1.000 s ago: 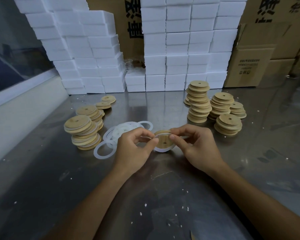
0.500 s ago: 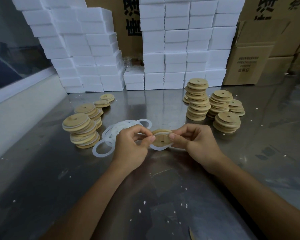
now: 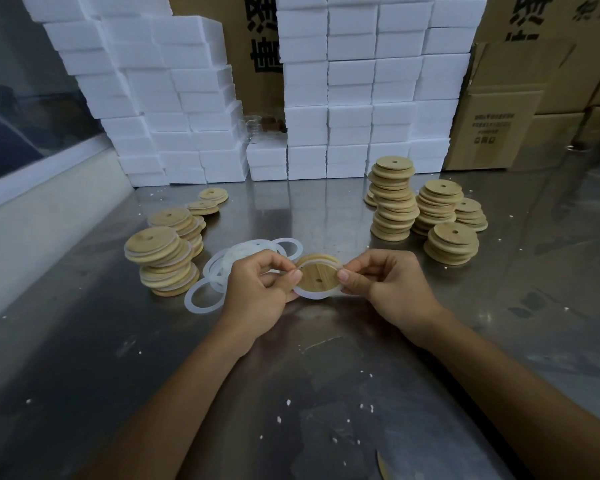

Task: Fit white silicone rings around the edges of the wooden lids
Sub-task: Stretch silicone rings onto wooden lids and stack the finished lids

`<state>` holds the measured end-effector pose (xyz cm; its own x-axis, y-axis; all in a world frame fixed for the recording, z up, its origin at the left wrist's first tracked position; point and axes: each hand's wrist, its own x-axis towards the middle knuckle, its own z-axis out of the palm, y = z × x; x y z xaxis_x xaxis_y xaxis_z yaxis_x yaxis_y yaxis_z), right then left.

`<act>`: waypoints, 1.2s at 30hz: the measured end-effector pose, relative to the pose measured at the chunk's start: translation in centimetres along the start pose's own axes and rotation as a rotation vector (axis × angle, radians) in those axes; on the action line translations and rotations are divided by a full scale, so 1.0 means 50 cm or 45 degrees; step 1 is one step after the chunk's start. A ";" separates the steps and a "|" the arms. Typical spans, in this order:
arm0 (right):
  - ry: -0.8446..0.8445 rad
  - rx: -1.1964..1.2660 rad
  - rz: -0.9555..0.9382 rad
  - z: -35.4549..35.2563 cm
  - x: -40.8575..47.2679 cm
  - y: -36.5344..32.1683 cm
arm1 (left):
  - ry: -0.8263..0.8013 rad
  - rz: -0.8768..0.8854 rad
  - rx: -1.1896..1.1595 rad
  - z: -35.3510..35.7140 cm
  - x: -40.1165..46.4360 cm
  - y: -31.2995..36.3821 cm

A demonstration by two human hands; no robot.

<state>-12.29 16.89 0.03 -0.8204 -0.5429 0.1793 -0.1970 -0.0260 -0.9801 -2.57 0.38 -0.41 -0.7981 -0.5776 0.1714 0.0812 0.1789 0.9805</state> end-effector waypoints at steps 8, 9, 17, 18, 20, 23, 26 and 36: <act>-0.019 -0.051 -0.008 0.001 -0.005 -0.003 | 0.003 -0.075 -0.090 0.002 -0.001 0.000; -0.020 -0.061 -0.006 0.001 -0.005 -0.003 | -0.001 -0.078 -0.091 0.002 -0.002 0.001; 0.096 -0.489 -0.366 0.008 -0.012 -0.006 | -0.020 0.278 0.295 0.010 -0.008 0.004; 0.086 -0.565 -0.452 0.010 -0.016 -0.008 | -0.023 0.334 0.323 0.010 -0.009 0.004; 0.081 -0.650 -0.589 0.014 -0.020 -0.008 | -0.031 0.372 0.342 0.011 -0.010 0.004; 0.099 -0.555 -0.522 0.017 -0.018 -0.003 | -0.038 0.293 0.261 0.008 -0.006 -0.001; 0.110 -0.445 -0.342 0.017 -0.009 0.002 | -0.036 0.213 0.156 0.008 -0.006 -0.001; 0.045 -0.139 -0.172 0.007 -0.003 -0.005 | -0.046 0.024 -0.128 0.015 -0.013 0.008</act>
<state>-11.92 16.71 0.24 -0.8003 -0.5109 0.3137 -0.3626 -0.0043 -0.9319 -2.48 1.42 -0.19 -0.8165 -0.5457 0.1885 0.1547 0.1077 0.9821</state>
